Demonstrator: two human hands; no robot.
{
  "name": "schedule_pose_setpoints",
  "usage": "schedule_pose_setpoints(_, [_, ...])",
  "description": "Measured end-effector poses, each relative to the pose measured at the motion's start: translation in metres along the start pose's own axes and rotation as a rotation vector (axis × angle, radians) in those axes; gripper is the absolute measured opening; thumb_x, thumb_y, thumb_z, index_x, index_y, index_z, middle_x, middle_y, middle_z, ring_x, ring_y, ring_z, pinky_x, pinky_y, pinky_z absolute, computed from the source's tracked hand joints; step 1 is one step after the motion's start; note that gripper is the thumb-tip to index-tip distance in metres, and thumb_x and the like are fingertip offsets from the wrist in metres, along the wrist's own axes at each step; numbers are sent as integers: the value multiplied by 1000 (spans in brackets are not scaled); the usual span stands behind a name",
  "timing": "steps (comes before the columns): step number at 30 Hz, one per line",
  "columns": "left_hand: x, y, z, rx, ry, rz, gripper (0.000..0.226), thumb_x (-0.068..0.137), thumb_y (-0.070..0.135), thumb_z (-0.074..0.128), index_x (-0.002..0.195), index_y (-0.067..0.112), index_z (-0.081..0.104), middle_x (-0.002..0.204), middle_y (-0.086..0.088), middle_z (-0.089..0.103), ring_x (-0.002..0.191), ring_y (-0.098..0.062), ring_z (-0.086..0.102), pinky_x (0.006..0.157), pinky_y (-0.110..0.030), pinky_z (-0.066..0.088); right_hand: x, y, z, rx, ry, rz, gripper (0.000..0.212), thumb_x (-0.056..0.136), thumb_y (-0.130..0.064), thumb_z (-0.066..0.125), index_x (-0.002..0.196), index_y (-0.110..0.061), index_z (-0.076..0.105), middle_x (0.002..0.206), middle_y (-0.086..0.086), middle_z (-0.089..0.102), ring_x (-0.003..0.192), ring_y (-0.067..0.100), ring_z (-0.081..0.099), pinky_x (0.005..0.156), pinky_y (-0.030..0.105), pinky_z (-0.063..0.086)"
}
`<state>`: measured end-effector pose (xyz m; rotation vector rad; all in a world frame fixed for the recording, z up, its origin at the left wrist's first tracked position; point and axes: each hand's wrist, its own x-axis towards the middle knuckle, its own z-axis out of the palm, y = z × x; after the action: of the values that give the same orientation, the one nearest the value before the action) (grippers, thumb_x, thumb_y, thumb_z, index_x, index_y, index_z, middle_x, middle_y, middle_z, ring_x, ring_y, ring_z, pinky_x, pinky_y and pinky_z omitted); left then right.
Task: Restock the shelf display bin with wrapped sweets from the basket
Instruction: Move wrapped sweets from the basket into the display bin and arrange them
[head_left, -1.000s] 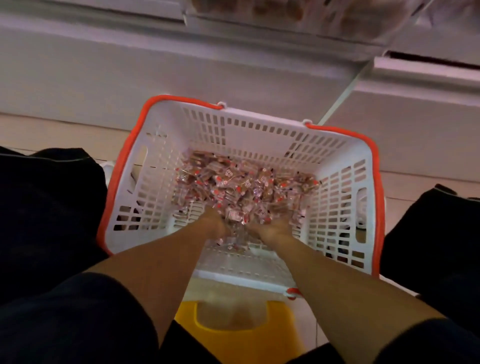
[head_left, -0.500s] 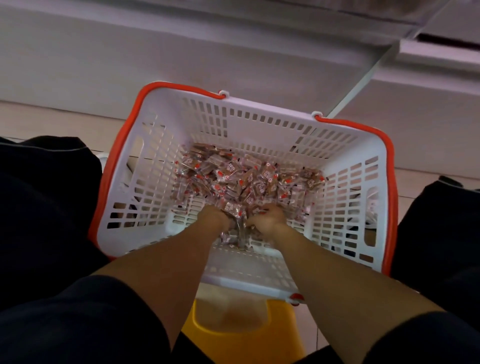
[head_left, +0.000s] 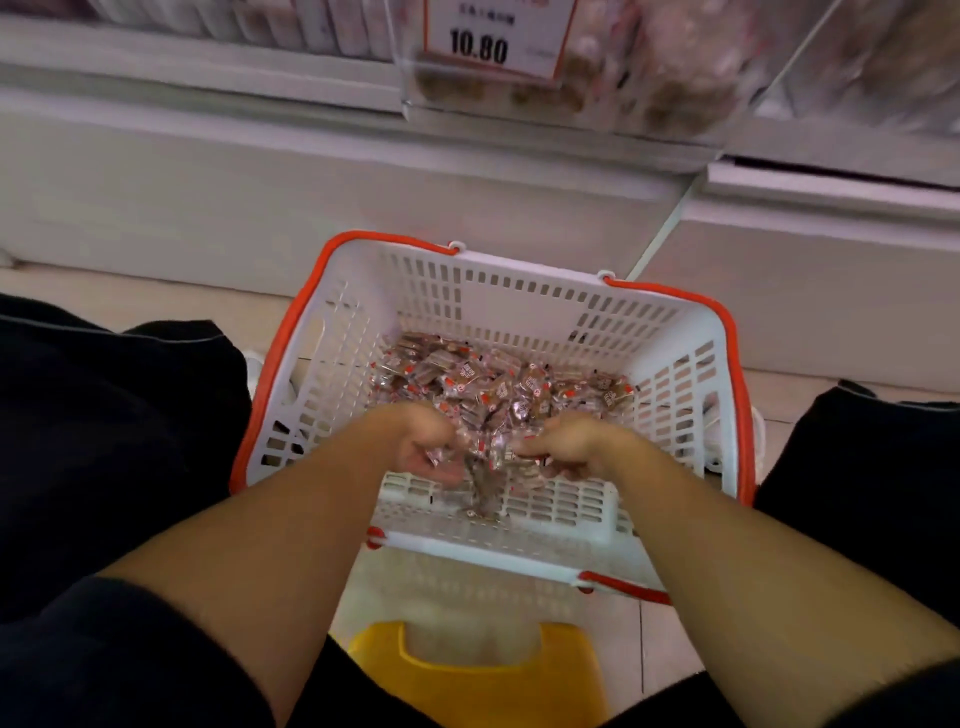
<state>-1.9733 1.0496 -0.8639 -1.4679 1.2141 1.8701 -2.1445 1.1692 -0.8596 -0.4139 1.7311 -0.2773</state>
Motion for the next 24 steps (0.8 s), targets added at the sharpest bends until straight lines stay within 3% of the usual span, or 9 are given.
schedule_pose_setpoints(2, [-15,12,-5,-39,-63,108,14,100,8,50,111,1,55,102,-16,68,84,-23,70,81,-42,60,-21,-22,-23,-91,-41,-127,37,86,-31,74,114,-8,66,86,2,71,65,10,62,60,24,51])
schedule_pose_setpoints(4, [-29,28,-5,-99,-95,235,24,101,16,50,117,0,57,97,-13,70,80,-22,68,80,-43,60,-41,-42,-41,-3,-75,-269,28,87,-23,74,112,-13,68,98,1,72,84,11,69,78,25,55])
schedule_pose_setpoints(6, [-39,42,-1,-187,-134,350,35,101,34,50,122,7,61,102,-11,67,78,-21,64,82,-44,59,-54,-55,-47,268,-121,-374,17,87,-9,70,104,-8,68,90,3,72,76,9,69,69,21,57])
schedule_pose_setpoints(10, [-51,47,9,-256,-263,371,56,85,65,48,106,18,70,96,-8,72,79,-18,69,67,-33,58,-63,-57,-28,417,-62,-470,18,86,2,69,101,-6,65,81,5,72,69,12,70,62,23,59])
schedule_pose_setpoints(13, [-47,32,2,-231,-311,305,57,84,64,51,109,16,71,106,-16,71,86,-23,71,71,-36,58,-58,-49,-11,451,-45,-416,35,85,5,69,119,1,62,97,12,68,75,18,66,66,24,59])
schedule_pose_setpoints(16, [-46,24,-3,-231,-392,239,66,91,66,43,114,11,69,120,-29,64,95,-33,70,75,-39,60,-55,-47,-5,398,-56,-411,43,82,8,70,124,2,61,106,18,67,88,24,66,84,35,57])
schedule_pose_setpoints(18, [-45,24,-4,-269,-424,261,57,91,59,50,110,9,70,108,-25,68,90,-31,70,77,-39,60,-53,-49,-10,374,-45,-439,48,79,12,70,124,-1,62,107,20,67,94,27,66,91,39,55])
schedule_pose_setpoints(20, [-45,27,-6,-284,-449,274,45,91,49,55,110,10,67,96,-18,68,84,-27,69,79,-41,59,-54,-51,-20,350,-31,-464,52,77,16,71,124,-4,62,105,19,67,92,26,68,87,34,58])
schedule_pose_setpoints(24, [-50,34,-4,-148,-456,262,41,92,39,56,118,8,61,96,-17,66,85,-29,68,82,-44,59,-58,-51,-37,86,-8,-527,52,68,7,83,113,-13,69,106,10,73,98,22,71,87,36,58])
